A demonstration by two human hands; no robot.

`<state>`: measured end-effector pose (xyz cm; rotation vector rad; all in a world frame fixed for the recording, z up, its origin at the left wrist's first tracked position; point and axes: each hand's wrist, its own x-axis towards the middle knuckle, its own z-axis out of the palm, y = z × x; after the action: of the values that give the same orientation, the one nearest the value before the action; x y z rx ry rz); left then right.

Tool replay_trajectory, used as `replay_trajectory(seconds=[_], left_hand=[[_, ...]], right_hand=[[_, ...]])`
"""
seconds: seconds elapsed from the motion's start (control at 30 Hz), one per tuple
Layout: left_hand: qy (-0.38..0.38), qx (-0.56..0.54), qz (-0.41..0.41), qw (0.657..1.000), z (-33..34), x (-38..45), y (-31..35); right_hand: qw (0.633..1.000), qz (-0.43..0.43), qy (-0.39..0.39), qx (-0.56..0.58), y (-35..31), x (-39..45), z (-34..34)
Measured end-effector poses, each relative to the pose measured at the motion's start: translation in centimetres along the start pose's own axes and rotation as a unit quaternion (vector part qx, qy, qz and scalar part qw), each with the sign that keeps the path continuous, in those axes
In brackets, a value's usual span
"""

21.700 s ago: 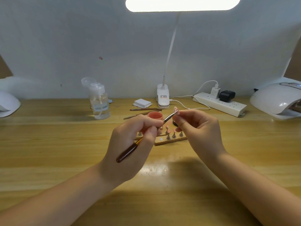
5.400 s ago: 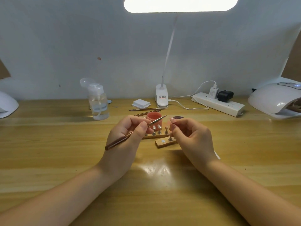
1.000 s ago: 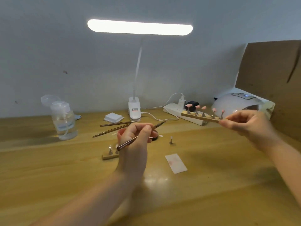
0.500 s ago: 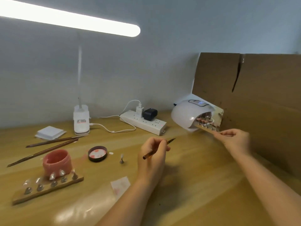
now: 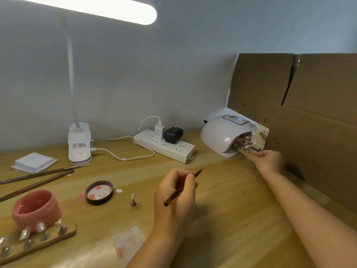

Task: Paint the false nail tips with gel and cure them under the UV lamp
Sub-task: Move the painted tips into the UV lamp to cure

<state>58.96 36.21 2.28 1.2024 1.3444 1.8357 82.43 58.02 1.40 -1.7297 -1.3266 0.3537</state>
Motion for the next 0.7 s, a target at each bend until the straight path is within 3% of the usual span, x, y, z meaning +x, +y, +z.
replay_trajectory(seconds=[0.3,0.53,0.6,0.7], left_hand=[[0.004,-0.003,-0.007,1.000,0.0,0.1,-0.3],[0.031,-0.021,-0.037,0.999,0.0,0.5,-0.6],[0.035,-0.020,-0.045,0.998,0.0,0.5,-0.7],[0.038,-0.017,-0.049,0.998,-0.1,0.5,-0.7]], right_hand=[[0.993,0.000,-0.018,-0.113,-1.5,2.3,2.2],[0.962,-0.076,-0.159,-0.208,-3.0,2.3,2.5],[0.967,-0.087,-0.146,-0.188,-3.3,2.6,1.2],[0.976,-0.152,-0.042,-0.148,-4.5,3.7,-0.3]])
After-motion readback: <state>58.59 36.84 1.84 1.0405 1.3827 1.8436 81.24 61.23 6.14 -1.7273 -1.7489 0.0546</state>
